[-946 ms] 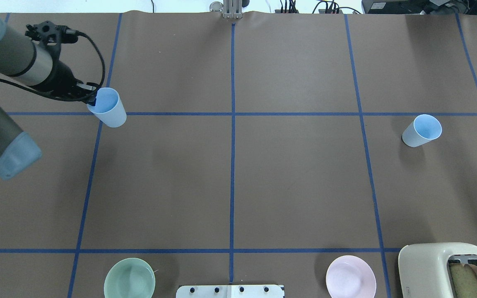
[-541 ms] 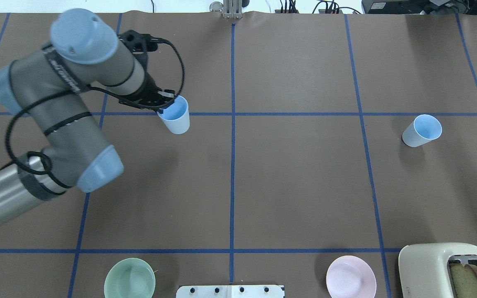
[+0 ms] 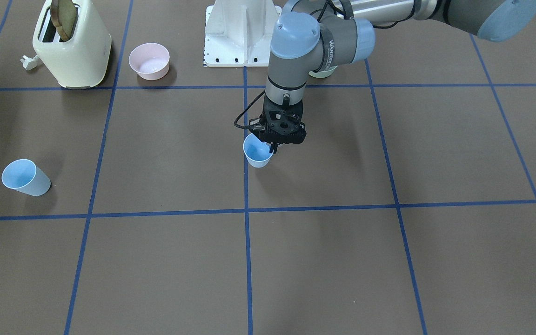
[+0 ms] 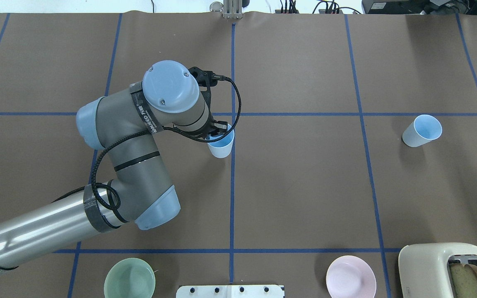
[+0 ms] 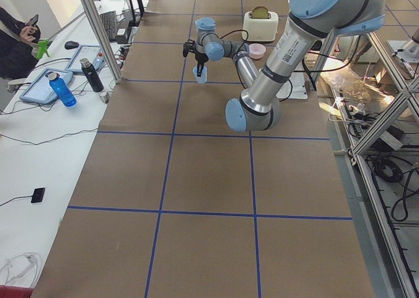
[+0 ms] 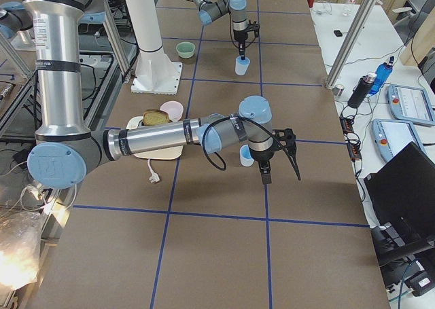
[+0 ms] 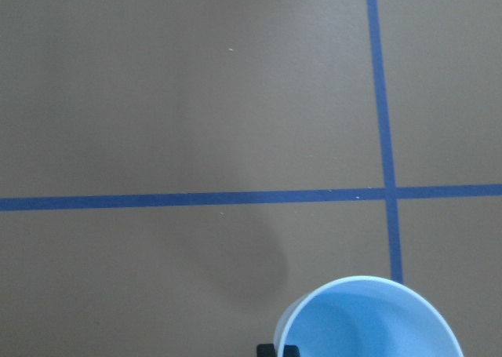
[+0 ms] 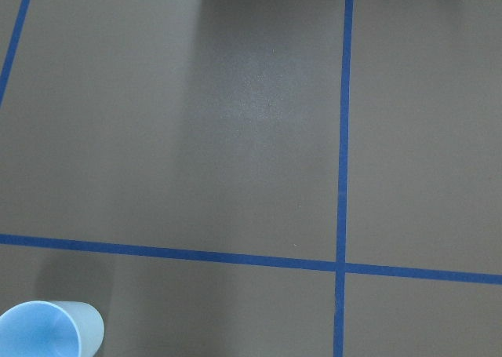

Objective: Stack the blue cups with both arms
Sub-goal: 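Carry the cup with the left gripper to the table's centre, then set the cup upright, open the left gripper and withdraw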

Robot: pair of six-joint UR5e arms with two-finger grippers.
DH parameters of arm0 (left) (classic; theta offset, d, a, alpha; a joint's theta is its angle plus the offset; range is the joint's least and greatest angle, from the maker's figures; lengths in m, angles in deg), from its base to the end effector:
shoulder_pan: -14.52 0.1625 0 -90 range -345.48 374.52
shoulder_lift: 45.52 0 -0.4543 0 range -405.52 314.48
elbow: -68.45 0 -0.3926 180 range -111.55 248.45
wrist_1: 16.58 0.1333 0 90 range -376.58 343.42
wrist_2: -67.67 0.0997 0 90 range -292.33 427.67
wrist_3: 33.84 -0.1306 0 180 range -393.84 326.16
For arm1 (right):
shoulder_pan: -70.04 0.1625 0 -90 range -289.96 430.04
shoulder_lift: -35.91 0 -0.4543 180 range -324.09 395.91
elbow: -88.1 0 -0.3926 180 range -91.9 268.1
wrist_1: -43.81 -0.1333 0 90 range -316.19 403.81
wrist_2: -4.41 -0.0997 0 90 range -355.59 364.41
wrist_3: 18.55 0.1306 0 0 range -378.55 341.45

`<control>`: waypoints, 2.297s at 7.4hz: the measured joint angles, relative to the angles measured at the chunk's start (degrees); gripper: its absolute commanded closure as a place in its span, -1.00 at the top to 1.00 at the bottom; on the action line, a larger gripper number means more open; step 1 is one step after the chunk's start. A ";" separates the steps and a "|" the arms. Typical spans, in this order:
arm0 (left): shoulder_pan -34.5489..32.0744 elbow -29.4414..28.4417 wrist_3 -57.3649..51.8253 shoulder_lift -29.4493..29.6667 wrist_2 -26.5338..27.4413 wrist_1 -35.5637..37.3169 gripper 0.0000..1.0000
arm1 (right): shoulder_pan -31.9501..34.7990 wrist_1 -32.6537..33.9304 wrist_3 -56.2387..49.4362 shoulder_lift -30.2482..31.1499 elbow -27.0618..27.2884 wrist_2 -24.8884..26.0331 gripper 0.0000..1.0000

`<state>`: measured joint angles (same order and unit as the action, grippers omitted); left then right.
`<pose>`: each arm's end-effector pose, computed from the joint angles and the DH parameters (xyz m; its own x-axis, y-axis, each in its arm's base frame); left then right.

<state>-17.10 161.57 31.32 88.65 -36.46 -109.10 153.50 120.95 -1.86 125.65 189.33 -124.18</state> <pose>0.5803 -0.4764 0.2054 0.6456 0.0809 -0.7594 0.0864 0.9802 0.1779 -0.0077 -0.5222 0.5905 0.7456 -0.0701 0.6627 -0.1152 0.9659 0.2317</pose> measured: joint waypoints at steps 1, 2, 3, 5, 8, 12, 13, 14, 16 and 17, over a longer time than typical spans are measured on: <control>1.01 -0.11 0.04 0.10 0.57 -0.11 -1.00 | -0.02 -0.01 0.07 0.00 0.00 -0.02 1.00; 1.86 -0.17 0.19 0.14 1.29 -0.40 -1.00 | -0.05 -0.04 0.09 0.00 0.01 -0.06 1.00; 2.56 -0.25 0.47 0.14 1.72 -0.72 -1.00 | -0.05 -0.05 0.10 0.00 0.01 -0.08 1.00; 3.59 -0.65 0.80 0.13 2.66 -1.82 -1.00 | -0.05 -0.01 0.10 0.00 0.01 -0.09 1.00; 4.55 -1.75 0.85 -0.07 4.16 -4.83 -0.64 | -0.05 -0.01 0.10 0.00 0.01 -0.09 1.00; 4.63 -2.15 0.55 -0.22 4.27 -5.15 0.96 | -0.05 0.02 0.10 0.00 0.01 -0.05 1.00; 4.63 -2.09 0.45 -0.25 4.30 -5.17 0.97 | -0.05 0.02 0.10 0.00 0.01 -0.07 1.00; 4.58 -1.63 0.35 -0.28 4.31 -5.12 0.98 | -0.05 0.01 0.10 0.00 0.01 -0.08 1.00; 2.83 1.57 0.24 -0.56 3.29 -4.16 0.98 | -0.05 -0.16 0.07 -0.15 0.32 -0.60 1.00; 0.00 4.02 -0.75 -1.26 0.70 -2.29 0.97 | -0.11 -1.07 0.03 -0.20 0.54 -2.20 1.00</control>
<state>-17.10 165.59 30.56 87.39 -35.76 -111.39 153.40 119.87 -1.83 125.44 189.87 -126.38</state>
